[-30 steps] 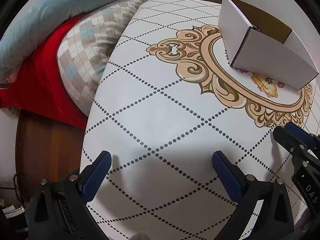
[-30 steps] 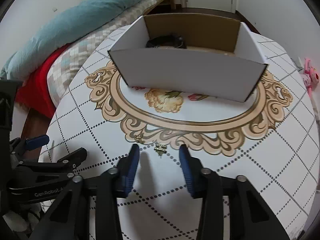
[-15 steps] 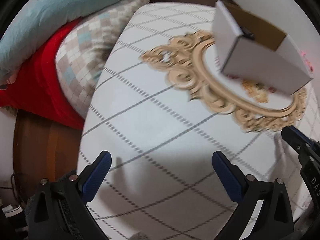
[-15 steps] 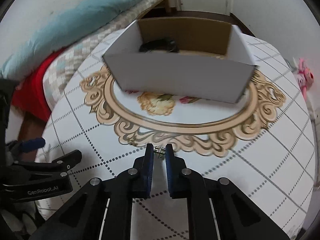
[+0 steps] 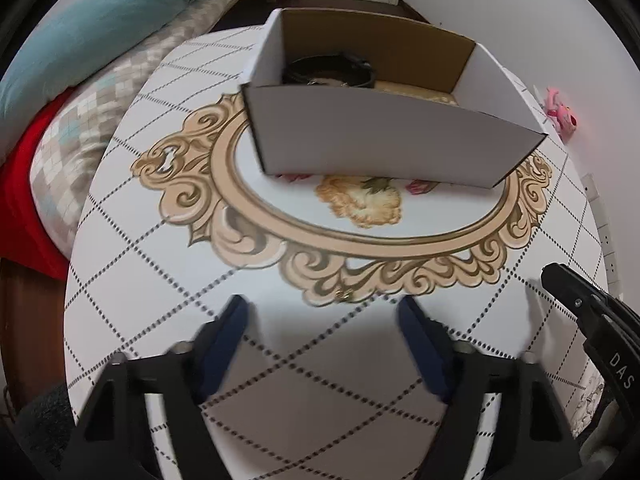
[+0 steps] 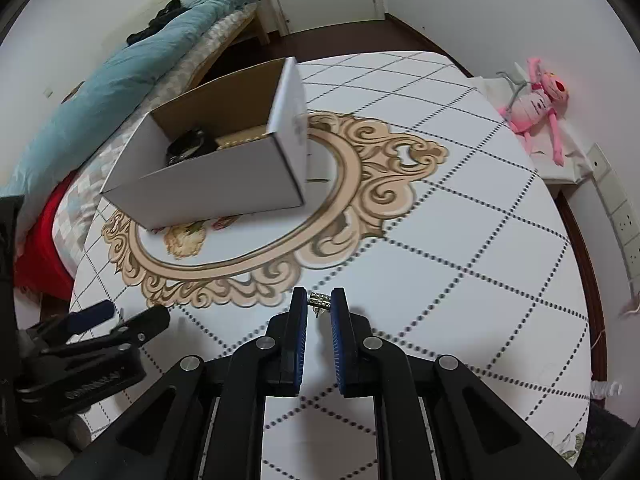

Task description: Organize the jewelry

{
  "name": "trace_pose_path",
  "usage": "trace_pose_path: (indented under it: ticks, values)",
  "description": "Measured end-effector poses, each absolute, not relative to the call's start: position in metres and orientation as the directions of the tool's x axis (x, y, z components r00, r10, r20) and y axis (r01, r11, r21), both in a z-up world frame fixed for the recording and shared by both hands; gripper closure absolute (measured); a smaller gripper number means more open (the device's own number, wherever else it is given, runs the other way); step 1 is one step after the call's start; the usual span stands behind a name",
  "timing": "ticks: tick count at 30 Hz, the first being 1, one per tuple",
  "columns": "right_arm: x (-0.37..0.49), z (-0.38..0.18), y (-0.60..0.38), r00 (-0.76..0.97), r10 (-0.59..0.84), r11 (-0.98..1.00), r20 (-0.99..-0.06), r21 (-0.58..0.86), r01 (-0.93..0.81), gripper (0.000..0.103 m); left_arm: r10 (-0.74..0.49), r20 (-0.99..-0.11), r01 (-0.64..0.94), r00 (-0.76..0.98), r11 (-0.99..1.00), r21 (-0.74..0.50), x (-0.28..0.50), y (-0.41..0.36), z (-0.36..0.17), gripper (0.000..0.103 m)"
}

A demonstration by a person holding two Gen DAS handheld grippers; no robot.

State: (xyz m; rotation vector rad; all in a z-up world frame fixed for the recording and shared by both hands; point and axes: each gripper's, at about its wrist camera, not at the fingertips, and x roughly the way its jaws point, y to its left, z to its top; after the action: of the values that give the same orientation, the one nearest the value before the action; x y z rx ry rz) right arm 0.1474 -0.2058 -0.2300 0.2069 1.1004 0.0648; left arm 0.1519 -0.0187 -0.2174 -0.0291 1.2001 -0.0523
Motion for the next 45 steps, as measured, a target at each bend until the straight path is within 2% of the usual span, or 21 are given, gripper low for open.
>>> trace_pose_path:
  ticks: [5,7,8,10,11,19,29,34,45]
  values:
    - [0.148,-0.233,-0.213,0.454,0.151,0.976,-0.878,0.204,0.071,0.091,-0.03,-0.923,0.048,0.384,0.999,-0.013,0.152,-0.029,-0.217,0.055]
    - [0.148,-0.234,-0.213,0.454,0.149,0.975,-0.878,0.206,0.078,0.091,-0.028,-0.919,0.048,0.392,0.999,-0.009,0.153,-0.028,-0.216,0.072]
    - [0.148,-0.235,-0.214,0.454,0.149,0.975,-0.878,0.207,0.08,0.091,-0.03,-0.918,0.051,0.395,0.999,-0.011,0.154,-0.028,-0.216,0.075]
    - [0.149,-0.235,-0.214,0.456,0.148,0.975,-0.878,0.208,0.084,0.091,-0.035,-0.917,0.054,0.398,0.998,-0.015,0.155,-0.027,-0.216,0.093]
    - [0.149,-0.234,-0.214,0.457,0.149,0.974,-0.877,0.21,0.084,0.091,-0.043,-0.916,0.055,0.398,0.998,-0.023,0.156,-0.026,-0.216,0.096]
    - [0.147,-0.223,-0.206,0.476,0.16,0.976,-0.865,0.212,0.057,0.091,-0.072,-0.912,0.059,0.405,0.997,-0.052,0.152,-0.025,-0.212,0.097]
    - [0.142,-0.196,-0.202,0.518,0.202,0.966,-0.831,0.255,0.032,0.091,-0.168,-0.875,-0.002,0.454,0.982,-0.19,0.129,0.018,-0.164,0.097]
    - [0.143,-0.185,-0.201,0.533,0.236,0.956,-0.813,0.294,0.024,0.091,-0.174,-0.86,-0.023,0.48,0.977,-0.21,0.13,0.032,-0.144,0.097]
    - [0.187,-0.147,-0.191,0.552,0.32,0.933,-0.77,0.358,-0.04,0.091,-0.225,-0.838,0.023,0.496,0.969,-0.247,0.191,0.019,-0.105,0.097]
